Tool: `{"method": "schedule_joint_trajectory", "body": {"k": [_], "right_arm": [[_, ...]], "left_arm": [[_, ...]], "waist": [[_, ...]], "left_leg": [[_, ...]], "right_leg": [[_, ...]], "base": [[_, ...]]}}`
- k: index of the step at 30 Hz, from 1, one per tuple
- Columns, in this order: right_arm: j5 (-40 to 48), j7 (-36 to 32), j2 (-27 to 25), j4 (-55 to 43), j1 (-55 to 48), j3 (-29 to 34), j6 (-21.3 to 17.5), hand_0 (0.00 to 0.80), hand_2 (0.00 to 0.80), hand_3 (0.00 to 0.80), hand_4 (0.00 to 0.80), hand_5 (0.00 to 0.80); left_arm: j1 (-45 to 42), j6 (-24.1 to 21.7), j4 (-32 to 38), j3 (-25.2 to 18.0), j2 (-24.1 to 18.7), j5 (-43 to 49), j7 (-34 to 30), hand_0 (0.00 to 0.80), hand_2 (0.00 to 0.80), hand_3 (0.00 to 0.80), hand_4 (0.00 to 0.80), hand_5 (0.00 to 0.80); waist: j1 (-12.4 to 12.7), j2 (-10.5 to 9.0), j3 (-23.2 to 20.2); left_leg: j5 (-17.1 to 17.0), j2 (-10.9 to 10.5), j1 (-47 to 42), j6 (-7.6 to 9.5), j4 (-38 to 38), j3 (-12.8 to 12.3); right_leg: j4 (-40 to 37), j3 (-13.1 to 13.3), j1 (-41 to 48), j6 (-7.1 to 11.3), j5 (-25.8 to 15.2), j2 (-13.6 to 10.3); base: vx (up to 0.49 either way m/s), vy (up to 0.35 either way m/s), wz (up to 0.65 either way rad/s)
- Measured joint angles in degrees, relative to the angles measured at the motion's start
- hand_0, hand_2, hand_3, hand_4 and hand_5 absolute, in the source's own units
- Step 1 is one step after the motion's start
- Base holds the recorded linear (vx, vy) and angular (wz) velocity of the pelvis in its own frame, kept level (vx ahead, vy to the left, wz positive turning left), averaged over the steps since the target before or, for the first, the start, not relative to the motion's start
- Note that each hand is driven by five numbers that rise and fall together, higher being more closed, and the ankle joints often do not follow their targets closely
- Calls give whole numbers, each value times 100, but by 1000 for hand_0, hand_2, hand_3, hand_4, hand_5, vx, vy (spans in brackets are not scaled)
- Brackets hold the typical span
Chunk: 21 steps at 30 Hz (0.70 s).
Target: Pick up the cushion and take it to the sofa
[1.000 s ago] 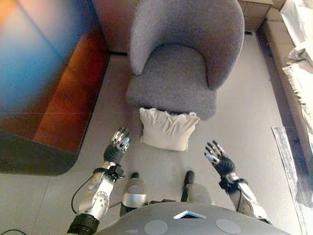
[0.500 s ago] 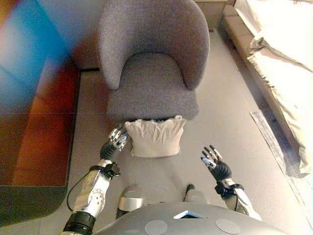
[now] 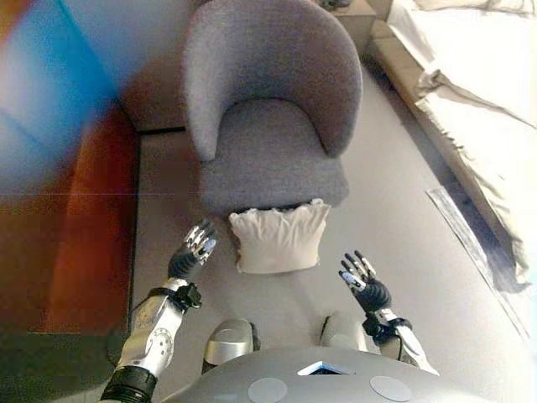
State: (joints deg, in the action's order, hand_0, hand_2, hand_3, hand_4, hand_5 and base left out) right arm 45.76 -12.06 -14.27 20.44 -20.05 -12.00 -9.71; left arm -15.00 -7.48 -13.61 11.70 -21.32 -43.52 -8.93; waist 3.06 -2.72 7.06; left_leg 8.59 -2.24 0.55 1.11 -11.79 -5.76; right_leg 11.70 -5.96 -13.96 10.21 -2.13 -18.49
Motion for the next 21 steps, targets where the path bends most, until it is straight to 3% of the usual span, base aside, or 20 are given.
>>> {"method": "schedule_joint_trajectory", "body": {"k": [3,6,8,10,12,13,17,21], "right_arm": [[5,3,-9,11,59,-2,23,0,0,0,0,0],[28,-7,10,37,-72,7,88,0,0,0,0,0],[46,-8,-25,107,-178,115,117,0,0,0,0,0],[45,-27,-95,77,-190,152,131,0,0,0,0,0],[45,-82,-262,93,-178,158,177,0,0,0,0,0],[45,-128,-350,96,-144,167,207,0,0,0,0,0],[-9,-150,-509,39,4,120,414,0,0,0,0,0],[-9,-251,-560,-89,-10,81,514,0,0,0,0,0]], "left_arm": [[10,-5,-56,164,0,1,48,0,0,0,0,0],[-73,-6,-126,167,-54,2,69,0,0,0,0,0],[-214,0,-70,182,39,5,69,0,0,0,0,0],[-299,0,34,178,53,4,70,0,0,0,0,0],[-303,-2,96,176,98,3,108,0,0,0,0,0],[-291,-11,115,177,123,4,157,0,0,0,0,0],[-259,-46,75,-29,190,-74,275,0,0,0,0,0],[-267,-53,123,-288,203,-137,278,0,0,0,0,0]], "waist": [[-106,-120,91],[-149,-418,106],[-226,-324,96],[-229,-172,144],[-227,-97,137],[-230,-42,133],[-353,-52,176],[-359,-117,125]], "left_leg": [[-62,-6,-317,28,313,6],[80,-28,-575,-210,349,204],[142,190,-745,-318,465,516],[185,437,-860,-387,499,705],[256,621,-965,-503,530,754],[269,690,-997,-581,517,740],[380,857,-1112,-776,472,851],[390,990,-1145,-790,376,869]], "right_leg": [[-1189,-112,103,263,-205,148],[-1146,-130,248,163,-200,225],[-897,-238,330,166,-267,468],[-686,-255,372,15,-377,696],[-473,-297,381,-436,-460,848],[-397,-330,382,-535,-398,920],[633,-373,140,-662,248,917],[936,-375,60,-684,608,1024]], "base": [[318,-145,5],[351,-180,39],[359,-206,47],[299,-277,23],[288,-310,13],[297,-291,7],[261,-303,17],[179,-273,6]]}}
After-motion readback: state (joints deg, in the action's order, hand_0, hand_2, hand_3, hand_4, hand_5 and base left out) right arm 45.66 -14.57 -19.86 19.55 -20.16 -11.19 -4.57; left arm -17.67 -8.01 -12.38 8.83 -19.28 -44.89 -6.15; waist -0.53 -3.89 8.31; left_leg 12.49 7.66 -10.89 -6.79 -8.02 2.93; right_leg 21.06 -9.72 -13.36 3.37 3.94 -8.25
